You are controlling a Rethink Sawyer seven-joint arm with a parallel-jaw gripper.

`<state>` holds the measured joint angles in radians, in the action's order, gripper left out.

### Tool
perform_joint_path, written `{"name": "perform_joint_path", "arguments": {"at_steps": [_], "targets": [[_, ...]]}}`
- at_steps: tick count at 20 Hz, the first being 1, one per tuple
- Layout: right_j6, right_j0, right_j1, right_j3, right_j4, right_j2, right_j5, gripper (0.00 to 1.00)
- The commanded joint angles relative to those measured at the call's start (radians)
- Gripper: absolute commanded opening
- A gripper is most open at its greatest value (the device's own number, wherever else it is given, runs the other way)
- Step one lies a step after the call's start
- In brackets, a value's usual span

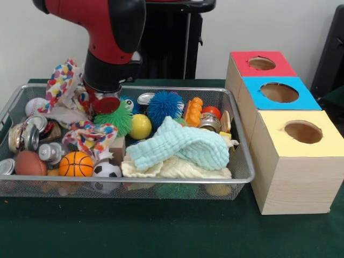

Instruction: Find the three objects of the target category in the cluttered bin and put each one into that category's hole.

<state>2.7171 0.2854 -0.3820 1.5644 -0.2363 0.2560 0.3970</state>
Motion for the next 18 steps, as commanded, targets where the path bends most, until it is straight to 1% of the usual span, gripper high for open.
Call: {"name": "perform_joint_path", "arguments": {"at_steps": [1, 4, 8, 9, 16, 17, 18], "targets": [[-0.057, 0.054, 0.093, -0.049, -0.075, -0.057, -0.082, 0.00], [-0.052, 0.066, 0.088, -0.041, -0.077, -0.063, -0.085, 0.00], [-0.082, 0.103, 0.078, -0.038, -0.093, -0.083, -0.078, 0.00], [-0.101, 0.113, 0.079, -0.048, -0.120, -0.089, -0.099, 1.00], [-0.138, 0.138, 0.069, -0.067, -0.159, -0.097, -0.066, 1.00], [-0.121, 0.135, 0.063, -0.066, -0.153, -0.088, -0.053, 1.00], [-0.101, 0.142, 0.062, -0.052, -0.143, -0.096, -0.061, 1.00]]}}
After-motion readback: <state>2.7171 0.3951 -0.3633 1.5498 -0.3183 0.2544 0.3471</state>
